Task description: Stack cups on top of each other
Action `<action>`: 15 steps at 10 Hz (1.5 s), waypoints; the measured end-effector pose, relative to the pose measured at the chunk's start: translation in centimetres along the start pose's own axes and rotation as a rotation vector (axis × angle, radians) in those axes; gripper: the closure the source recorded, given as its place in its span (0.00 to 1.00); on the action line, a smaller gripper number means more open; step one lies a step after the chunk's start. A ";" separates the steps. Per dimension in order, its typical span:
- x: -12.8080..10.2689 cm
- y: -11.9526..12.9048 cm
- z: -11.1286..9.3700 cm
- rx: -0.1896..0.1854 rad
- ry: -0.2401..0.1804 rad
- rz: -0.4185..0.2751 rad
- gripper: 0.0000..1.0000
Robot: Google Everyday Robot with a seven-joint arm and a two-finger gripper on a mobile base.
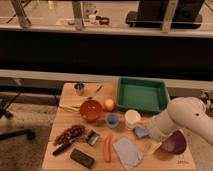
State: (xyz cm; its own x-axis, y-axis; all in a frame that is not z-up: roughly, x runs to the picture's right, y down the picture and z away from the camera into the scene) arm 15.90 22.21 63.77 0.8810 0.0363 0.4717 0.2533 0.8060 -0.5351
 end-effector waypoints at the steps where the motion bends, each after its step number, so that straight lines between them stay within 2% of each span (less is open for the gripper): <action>1: -0.4 -0.1 0.3 -0.001 -0.001 -0.009 0.20; 9: -5.0 -1.7 4.2 -0.006 -0.021 -0.069 0.20; 15: -5.7 -2.6 6.0 -0.018 -0.071 -0.062 0.20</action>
State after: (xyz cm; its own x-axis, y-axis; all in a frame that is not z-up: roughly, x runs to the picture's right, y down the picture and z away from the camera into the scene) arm 7.84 23.44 66.74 0.8328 0.0288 0.5528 0.3144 0.7973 -0.5153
